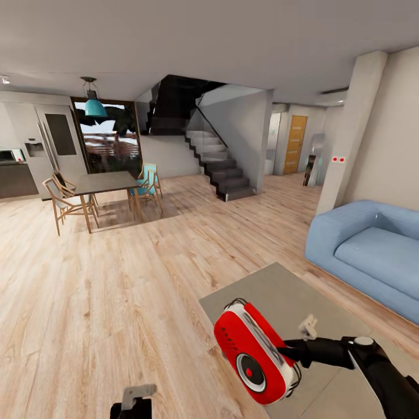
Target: Turn on the radio receiver that's on the table in the living room.
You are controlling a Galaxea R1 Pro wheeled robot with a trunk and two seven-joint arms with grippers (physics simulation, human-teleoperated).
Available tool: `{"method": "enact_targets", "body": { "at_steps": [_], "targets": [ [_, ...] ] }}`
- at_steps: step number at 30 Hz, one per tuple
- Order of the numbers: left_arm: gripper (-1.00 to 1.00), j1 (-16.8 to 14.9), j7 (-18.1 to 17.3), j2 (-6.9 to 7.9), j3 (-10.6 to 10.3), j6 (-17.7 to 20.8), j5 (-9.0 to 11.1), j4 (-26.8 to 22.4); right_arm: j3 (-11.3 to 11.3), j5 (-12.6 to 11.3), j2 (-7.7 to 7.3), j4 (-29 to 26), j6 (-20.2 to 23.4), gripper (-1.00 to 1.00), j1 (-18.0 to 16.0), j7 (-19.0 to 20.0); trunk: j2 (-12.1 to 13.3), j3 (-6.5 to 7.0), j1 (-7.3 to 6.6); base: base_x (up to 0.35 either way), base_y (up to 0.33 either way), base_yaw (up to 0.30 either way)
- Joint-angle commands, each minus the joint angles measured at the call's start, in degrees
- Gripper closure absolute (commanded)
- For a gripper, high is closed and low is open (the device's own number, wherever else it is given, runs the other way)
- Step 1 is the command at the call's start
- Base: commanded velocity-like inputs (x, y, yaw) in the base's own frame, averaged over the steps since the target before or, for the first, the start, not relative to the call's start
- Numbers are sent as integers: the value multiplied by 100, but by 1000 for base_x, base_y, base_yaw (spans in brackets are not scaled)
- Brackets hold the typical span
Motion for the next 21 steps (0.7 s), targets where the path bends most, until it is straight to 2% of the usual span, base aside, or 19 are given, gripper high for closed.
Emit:
{"method": "enact_targets", "body": {
  "at_steps": [1,2,4,5,6,8,10,11,13,16,19,21],
  "targets": [
    [100,0,-10,-19,-21,6,53,-33,2,-142,-1,1,-2,100,-1,-6,0,0,0,0,0,0],
    [100,0,-25,-126,-147,40,83,-62,4,-283,-1,2,-2,100,-3,-5,0,0,0,0,0,0],
    [100,0,-28,-364,-524,280,32,-83,5,-379,-1,3,-2,100,-4,-3,0,0,0,0,0,0],
    [100,0,-26,-486,-765,484,-65,-99,7,-402,-1,3,-1,100,-4,-5,0,0,0,0,0,0],
    [100,0,-25,-544,-1012,692,-225,-118,12,-419,-1,3,-1,100,-2,-7,0,0,0,0,0,0],
    [100,0,-24,-544,-1425,1003,-650,-158,22,-440,-1,3,-2,100,-1,0,0,0,0,0,0,0],
    [100,0,-34,-544,-1666,1150,-1018,-186,28,-453,-1,3,-2,100,-1,2,0,0,0,0,0,0],
    [100,0,-40,-544,-1853,1200,-1171,-239,30,-458,-1,3,-2,100,-3,1,0,0,0,0,0,0],
    [100,0,-38,-544,-2142,1231,-1272,-347,31,-460,-1,3,-2,100,-3,15,0,0,0,0,0,0],
    [100,0,-44,-544,-2344,1246,-1319,-463,45,-468,7,5,4,100,-4,26,0,0,0,0,0,0],
    [100,-4,-76,-544,-2408,1257,-1333,-605,61,-466,88,15,6,100,-1,25,0,0,0,0,0,0],
    [100,-13,-226,-544,-2421,1265,-1335,-773,77,-464,156,27,6,100,-1,30,0,0,0,0,0,0]
  ]
}}
